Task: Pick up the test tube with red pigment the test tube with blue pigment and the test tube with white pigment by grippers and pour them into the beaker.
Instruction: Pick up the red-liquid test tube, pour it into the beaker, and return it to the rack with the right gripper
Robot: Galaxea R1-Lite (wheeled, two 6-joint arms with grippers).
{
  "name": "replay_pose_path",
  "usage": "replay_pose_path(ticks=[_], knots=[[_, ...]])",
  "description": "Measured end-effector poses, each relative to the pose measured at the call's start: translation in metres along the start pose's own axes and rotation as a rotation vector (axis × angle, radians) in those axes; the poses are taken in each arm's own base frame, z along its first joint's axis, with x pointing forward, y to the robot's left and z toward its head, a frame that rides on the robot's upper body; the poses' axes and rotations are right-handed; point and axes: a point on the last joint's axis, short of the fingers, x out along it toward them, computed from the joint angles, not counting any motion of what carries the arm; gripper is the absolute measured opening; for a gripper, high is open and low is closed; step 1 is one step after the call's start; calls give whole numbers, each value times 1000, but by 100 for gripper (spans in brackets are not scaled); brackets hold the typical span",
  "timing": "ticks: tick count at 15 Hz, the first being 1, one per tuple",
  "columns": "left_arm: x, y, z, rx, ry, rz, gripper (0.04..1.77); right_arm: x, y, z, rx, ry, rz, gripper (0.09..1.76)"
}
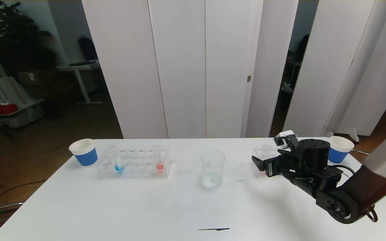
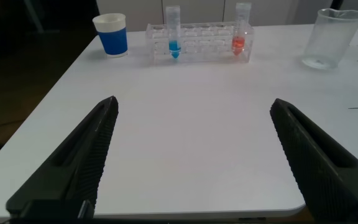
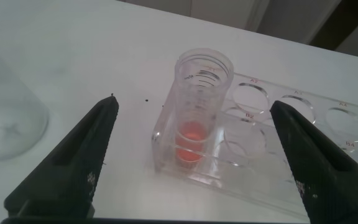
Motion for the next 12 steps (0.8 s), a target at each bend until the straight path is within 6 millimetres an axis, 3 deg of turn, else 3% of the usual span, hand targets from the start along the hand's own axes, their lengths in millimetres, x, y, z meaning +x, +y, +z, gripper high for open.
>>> replay_pose_path(ticks=[12], knots=[[0,0,0,0,1,0,175,17,10,-1,-4,-26,21,175]])
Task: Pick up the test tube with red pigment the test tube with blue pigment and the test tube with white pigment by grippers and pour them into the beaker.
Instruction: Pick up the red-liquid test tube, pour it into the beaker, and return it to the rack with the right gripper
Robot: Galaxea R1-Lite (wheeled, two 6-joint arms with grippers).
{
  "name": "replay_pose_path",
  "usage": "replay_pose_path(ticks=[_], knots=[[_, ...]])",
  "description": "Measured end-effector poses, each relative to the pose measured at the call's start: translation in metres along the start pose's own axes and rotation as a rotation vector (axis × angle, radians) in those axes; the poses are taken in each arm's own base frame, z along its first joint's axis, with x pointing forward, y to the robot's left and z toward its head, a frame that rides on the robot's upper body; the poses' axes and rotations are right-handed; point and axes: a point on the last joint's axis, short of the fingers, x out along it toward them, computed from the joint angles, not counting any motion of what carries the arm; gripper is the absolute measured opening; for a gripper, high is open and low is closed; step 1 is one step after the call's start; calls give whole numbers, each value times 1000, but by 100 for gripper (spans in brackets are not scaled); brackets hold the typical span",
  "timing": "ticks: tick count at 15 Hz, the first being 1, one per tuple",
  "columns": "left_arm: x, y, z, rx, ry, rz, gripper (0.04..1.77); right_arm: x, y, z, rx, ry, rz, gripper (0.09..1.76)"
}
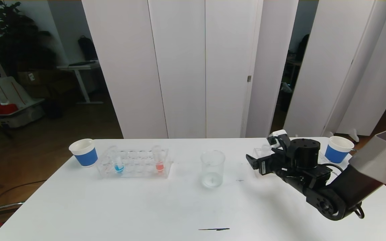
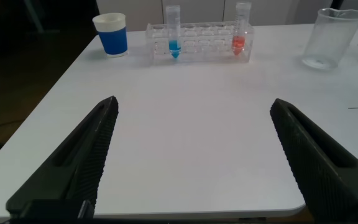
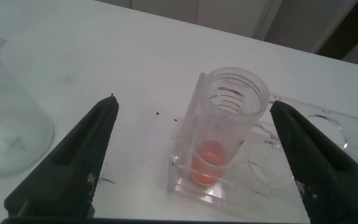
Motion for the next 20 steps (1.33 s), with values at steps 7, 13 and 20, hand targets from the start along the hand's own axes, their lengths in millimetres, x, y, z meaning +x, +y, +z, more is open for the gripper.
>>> replay_pose_path(ticks=[7,13,20], knots=[[0,0,0,0,-2,0,175,5,-2,1,16,-8,-12,41],[0,0,0,0,0,0,175,6,-2,0,18,-5,-9,58],[0,0,0,0,0,0,175,6,-3,2,23,-9,-10,58]])
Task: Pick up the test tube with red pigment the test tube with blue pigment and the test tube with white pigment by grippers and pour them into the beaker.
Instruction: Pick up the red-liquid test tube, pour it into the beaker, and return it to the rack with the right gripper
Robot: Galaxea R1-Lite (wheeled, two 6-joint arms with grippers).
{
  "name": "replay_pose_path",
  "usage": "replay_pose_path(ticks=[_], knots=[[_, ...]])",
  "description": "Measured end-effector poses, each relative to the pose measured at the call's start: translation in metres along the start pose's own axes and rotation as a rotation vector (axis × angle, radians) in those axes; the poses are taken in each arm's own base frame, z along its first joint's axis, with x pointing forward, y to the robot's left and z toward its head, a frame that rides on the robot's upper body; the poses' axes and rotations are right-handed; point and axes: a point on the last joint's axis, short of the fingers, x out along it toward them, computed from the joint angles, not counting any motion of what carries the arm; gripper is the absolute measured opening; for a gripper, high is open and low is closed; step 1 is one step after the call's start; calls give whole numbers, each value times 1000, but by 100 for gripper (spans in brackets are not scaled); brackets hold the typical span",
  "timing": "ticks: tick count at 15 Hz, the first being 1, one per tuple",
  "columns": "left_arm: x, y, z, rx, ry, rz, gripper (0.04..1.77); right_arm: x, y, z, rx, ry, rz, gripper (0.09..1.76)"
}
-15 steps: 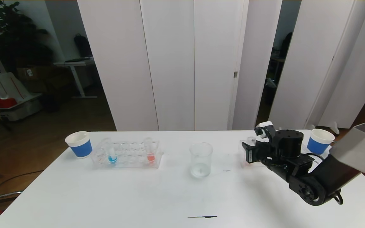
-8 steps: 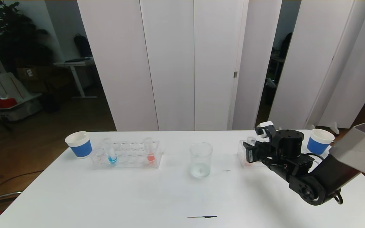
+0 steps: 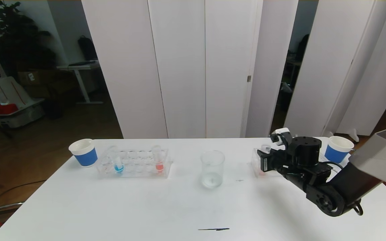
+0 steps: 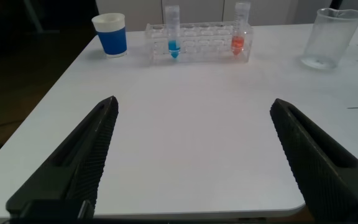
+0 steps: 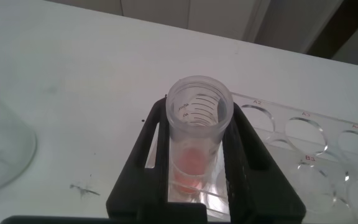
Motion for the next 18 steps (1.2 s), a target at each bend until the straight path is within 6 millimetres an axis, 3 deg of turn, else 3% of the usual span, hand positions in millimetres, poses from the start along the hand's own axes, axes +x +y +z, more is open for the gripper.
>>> replay_pose_path(ticks=[5,11,18], knots=[[0,0,0,0,0,0,175,-9,-1,15,23,-42,7,58],[0,0,0,0,0,0,175,-16,-3,54,28,-142,7,58],[0,0,0,0,0,0,175,-5,-1,142,19,-149,68,58]])
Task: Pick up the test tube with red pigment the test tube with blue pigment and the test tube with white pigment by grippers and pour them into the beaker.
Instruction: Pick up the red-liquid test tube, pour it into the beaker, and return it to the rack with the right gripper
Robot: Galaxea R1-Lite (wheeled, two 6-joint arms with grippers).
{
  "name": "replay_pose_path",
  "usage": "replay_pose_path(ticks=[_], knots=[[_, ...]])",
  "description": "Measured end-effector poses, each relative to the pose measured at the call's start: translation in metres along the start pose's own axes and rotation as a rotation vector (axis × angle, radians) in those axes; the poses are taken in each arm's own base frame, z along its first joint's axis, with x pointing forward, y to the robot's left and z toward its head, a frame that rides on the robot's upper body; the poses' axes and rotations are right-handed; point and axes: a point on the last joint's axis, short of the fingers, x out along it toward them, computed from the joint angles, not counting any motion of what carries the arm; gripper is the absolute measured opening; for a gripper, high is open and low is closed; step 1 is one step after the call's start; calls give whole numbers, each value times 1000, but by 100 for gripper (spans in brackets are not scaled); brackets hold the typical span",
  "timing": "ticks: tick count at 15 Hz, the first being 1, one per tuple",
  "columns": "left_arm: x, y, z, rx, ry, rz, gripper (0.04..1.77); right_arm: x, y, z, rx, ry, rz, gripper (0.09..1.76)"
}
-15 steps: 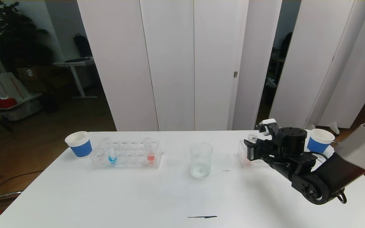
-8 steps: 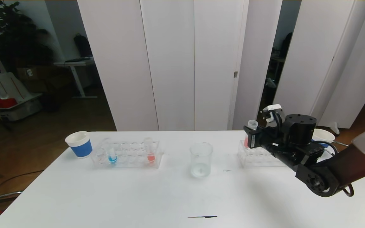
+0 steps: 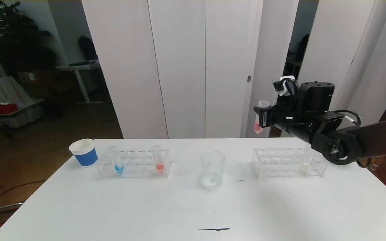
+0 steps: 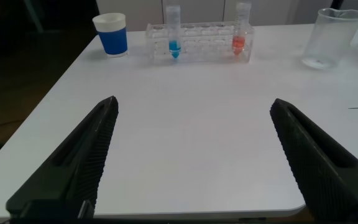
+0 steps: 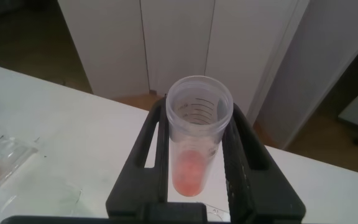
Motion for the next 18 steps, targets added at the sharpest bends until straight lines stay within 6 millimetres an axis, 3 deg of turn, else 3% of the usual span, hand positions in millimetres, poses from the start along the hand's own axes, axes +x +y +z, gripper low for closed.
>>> replay_pose_path(ticks=[3,5,8,12,18], knots=[[0,0,0,0,0,0,175,11,7,29,2,-18,74,58],[0,0,0,0,0,0,175,23,11,35,-6,-50,155,58],[0,0,0,0,0,0,175,36,21,27,-63,-66,221,58],[0,0,0,0,0,0,175,44,31,12,-284,-97,319,58],[0,0,0,0,0,0,175,41,42,2,-466,-223,366,58]])
